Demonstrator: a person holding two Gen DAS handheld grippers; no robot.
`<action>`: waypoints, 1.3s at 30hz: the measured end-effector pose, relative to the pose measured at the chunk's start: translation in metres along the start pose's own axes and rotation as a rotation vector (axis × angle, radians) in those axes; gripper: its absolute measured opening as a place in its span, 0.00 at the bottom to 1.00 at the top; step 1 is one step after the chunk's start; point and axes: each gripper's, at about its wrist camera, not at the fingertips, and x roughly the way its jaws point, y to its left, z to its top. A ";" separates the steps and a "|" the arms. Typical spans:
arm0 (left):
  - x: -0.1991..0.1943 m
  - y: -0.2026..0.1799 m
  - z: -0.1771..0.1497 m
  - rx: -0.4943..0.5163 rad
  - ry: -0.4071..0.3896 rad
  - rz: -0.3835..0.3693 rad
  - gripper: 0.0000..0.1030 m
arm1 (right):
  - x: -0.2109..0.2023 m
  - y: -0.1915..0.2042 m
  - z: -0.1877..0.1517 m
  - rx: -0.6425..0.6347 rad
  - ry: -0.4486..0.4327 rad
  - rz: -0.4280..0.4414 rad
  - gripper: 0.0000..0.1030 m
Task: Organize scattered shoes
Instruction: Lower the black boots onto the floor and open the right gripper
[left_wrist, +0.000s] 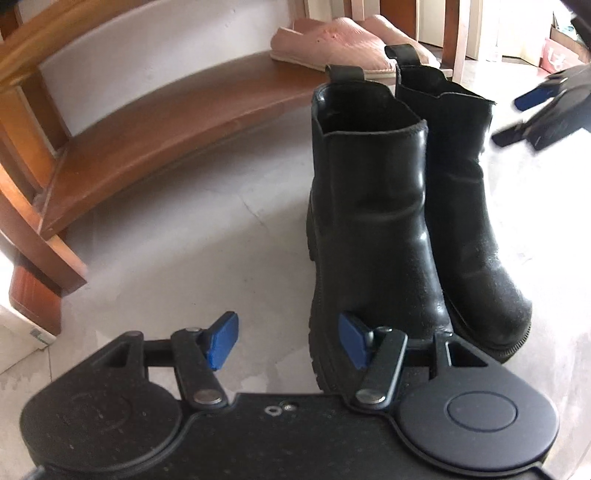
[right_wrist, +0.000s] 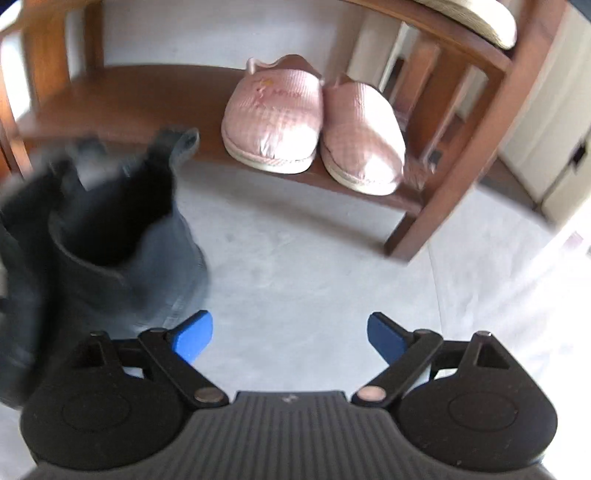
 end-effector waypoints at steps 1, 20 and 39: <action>0.001 -0.001 0.000 -0.008 -0.002 0.007 0.59 | 0.007 0.002 -0.002 -0.019 0.013 0.021 0.90; 0.022 0.008 0.020 -0.196 0.077 0.092 0.59 | 0.030 0.030 0.027 0.003 0.063 0.054 0.82; -0.001 -0.055 -0.021 0.014 0.202 -0.182 0.62 | -0.024 0.106 -0.061 -0.009 0.138 0.141 0.95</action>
